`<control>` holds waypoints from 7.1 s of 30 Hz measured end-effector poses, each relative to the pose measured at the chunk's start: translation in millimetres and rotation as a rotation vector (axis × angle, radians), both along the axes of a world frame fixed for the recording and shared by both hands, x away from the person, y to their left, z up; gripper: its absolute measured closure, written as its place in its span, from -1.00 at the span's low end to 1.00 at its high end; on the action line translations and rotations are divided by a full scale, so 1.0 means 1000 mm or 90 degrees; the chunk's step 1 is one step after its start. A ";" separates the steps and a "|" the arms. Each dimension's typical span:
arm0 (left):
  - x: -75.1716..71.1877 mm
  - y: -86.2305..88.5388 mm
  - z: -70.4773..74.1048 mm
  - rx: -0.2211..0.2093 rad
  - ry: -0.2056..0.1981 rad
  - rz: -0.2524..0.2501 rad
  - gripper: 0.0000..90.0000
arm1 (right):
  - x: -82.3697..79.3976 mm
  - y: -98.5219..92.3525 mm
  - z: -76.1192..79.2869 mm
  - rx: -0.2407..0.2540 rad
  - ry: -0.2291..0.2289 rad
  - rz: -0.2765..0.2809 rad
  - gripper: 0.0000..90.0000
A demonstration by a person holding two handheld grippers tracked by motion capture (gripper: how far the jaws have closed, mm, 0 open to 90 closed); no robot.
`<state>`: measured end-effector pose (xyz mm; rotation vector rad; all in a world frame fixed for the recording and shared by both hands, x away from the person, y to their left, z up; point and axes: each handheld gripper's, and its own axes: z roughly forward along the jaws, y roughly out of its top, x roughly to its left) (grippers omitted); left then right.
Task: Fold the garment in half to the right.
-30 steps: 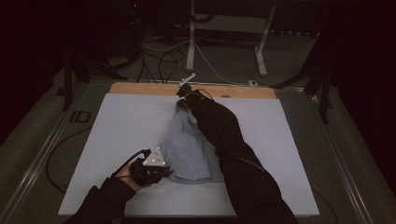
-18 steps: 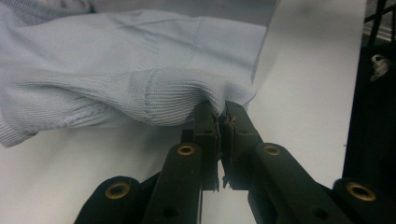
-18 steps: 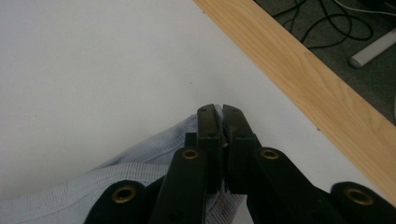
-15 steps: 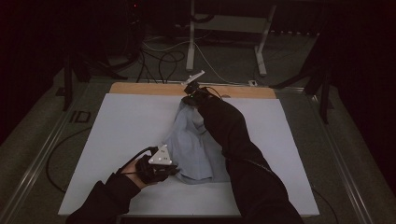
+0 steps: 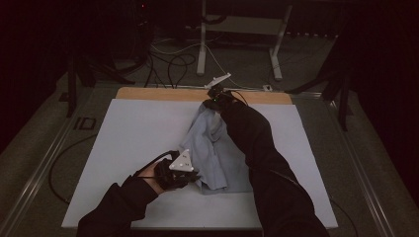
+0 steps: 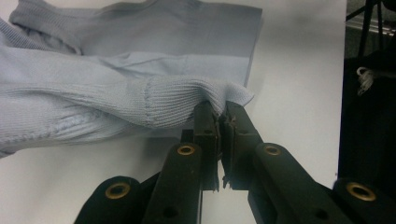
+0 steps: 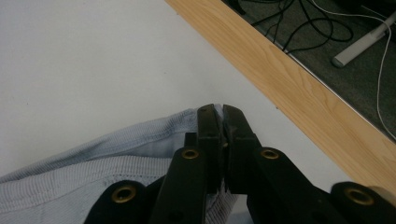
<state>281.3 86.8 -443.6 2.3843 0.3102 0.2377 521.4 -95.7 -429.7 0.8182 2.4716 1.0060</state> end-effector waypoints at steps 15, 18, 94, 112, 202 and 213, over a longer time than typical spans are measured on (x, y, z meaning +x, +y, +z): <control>0.004 -0.030 0.009 0.010 -0.012 -0.055 0.93 | 0.001 -0.033 0.002 0.020 -0.002 -0.022 0.95; 0.004 -0.035 0.009 0.011 -0.016 -0.063 0.93 | 0.001 -0.037 0.002 0.030 0.003 -0.029 0.95; 0.031 -0.152 -0.031 0.039 0.044 -0.157 0.13 | 0.009 -0.104 -0.016 0.138 0.057 -0.043 -0.78; 0.030 -0.111 -0.006 0.031 0.040 -0.115 -0.38 | -0.011 -0.103 -0.015 0.117 0.043 -0.039 -0.79; -0.029 0.128 -0.065 -0.140 0.043 0.154 -0.99 | 0.002 -0.103 -0.076 0.021 0.126 -0.079 -0.04; -0.030 0.130 -0.063 -0.139 0.036 0.155 -0.99 | -0.013 -0.104 -0.058 0.081 0.128 -0.048 -0.69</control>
